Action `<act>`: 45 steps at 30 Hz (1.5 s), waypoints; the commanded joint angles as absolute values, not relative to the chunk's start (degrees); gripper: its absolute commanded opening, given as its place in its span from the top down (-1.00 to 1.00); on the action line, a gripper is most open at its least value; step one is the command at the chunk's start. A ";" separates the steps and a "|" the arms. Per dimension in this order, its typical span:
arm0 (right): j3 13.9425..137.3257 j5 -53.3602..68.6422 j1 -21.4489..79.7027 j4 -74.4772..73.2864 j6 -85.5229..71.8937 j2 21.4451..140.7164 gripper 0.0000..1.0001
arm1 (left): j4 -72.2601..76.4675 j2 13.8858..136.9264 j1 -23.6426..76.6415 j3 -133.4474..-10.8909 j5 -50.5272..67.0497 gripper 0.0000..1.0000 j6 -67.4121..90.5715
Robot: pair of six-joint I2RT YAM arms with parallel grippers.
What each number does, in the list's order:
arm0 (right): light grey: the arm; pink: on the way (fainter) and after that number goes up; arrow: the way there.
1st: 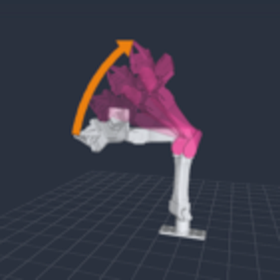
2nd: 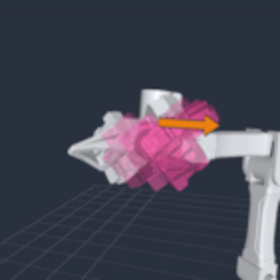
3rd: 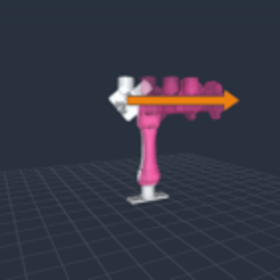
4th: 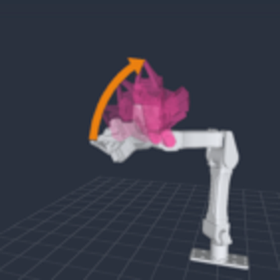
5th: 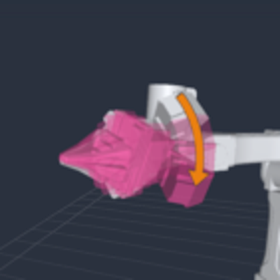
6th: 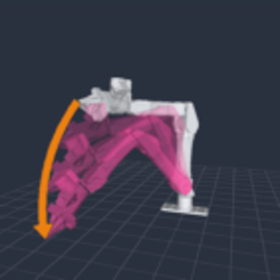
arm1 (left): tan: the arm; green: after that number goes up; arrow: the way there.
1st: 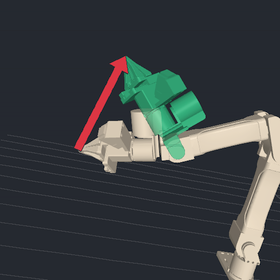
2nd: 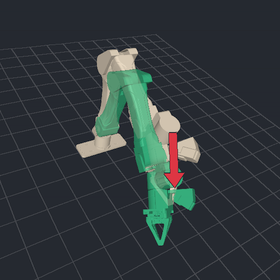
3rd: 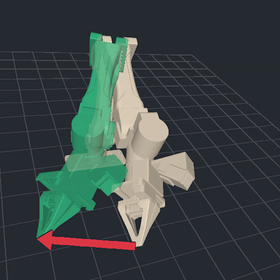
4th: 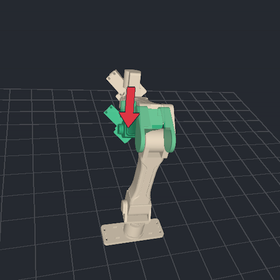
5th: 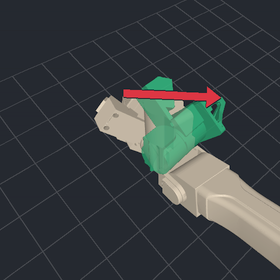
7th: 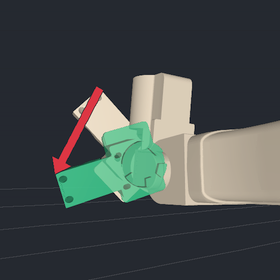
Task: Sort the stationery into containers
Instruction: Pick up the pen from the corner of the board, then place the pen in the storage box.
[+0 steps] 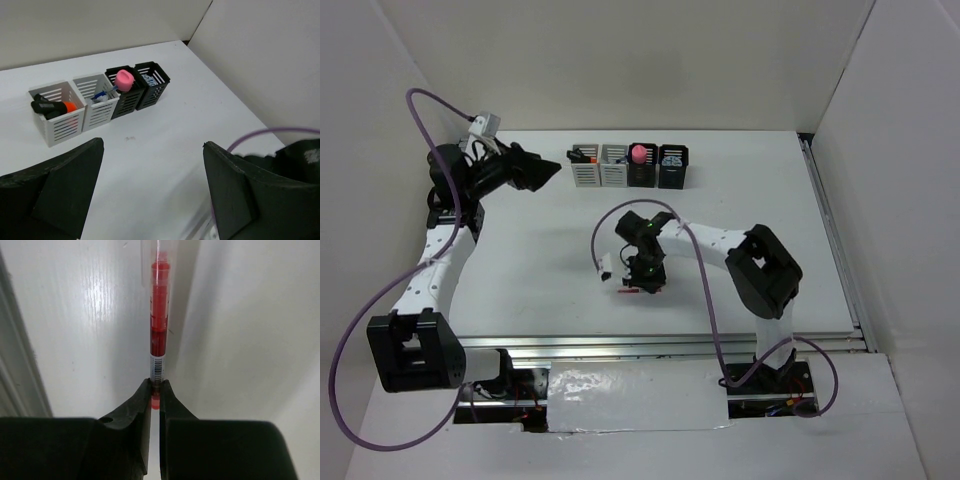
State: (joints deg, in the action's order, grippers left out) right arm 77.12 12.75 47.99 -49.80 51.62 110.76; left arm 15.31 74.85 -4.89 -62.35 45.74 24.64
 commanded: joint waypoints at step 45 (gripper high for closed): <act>83.76 43.33 31.20 -27.86 4.13 92.02 0.76 | 35.77 84.99 13.10 -58.97 48.96 0.64 50.81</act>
State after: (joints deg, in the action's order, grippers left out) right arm 80.90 43.42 30.76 -30.24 4.91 92.66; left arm 30.85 84.66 12.91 -56.40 47.72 49.80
